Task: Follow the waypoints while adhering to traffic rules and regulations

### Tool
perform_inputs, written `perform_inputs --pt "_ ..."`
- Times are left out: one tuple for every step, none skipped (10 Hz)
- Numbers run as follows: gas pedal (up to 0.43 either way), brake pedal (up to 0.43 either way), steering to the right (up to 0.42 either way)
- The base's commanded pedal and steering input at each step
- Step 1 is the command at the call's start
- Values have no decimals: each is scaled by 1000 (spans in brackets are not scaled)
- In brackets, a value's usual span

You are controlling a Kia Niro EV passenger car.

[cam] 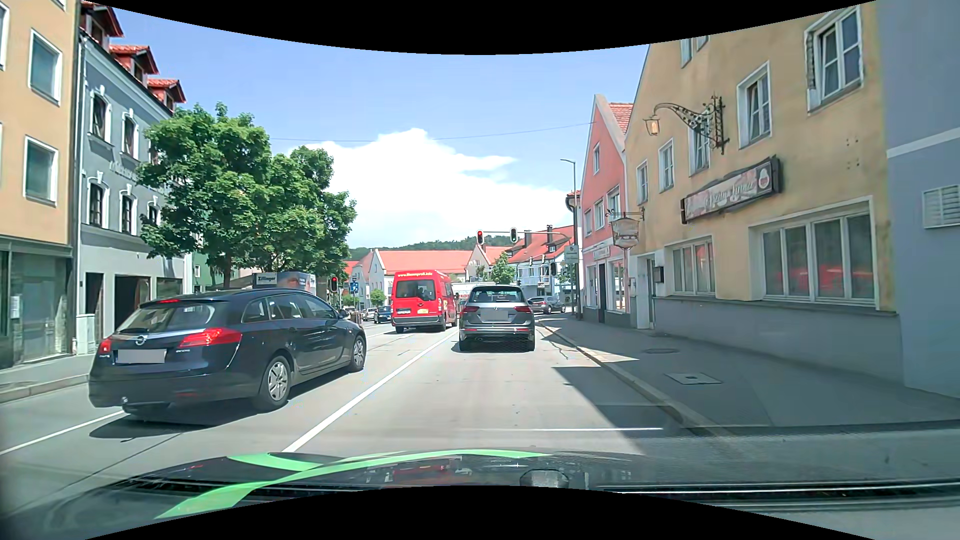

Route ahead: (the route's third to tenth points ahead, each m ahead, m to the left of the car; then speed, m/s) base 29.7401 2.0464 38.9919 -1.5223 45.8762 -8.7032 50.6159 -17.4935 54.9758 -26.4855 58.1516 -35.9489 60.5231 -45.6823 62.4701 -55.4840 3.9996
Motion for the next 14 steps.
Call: perform_inputs --pt "0 6 -3" --pt "0 0 -2" --pt "0 0 -2" --pt "0 0 -2" --pt "0 0 -4" --pt "67 0 -8" --pt "169 0 -8" --pt "169 0 -4" --pt "220 0 -1" --pt "240 0 -4" --pt "248 0 -11" --pt "248 0 -14" --pt "248 0 -14" --pt "248 0 -11"
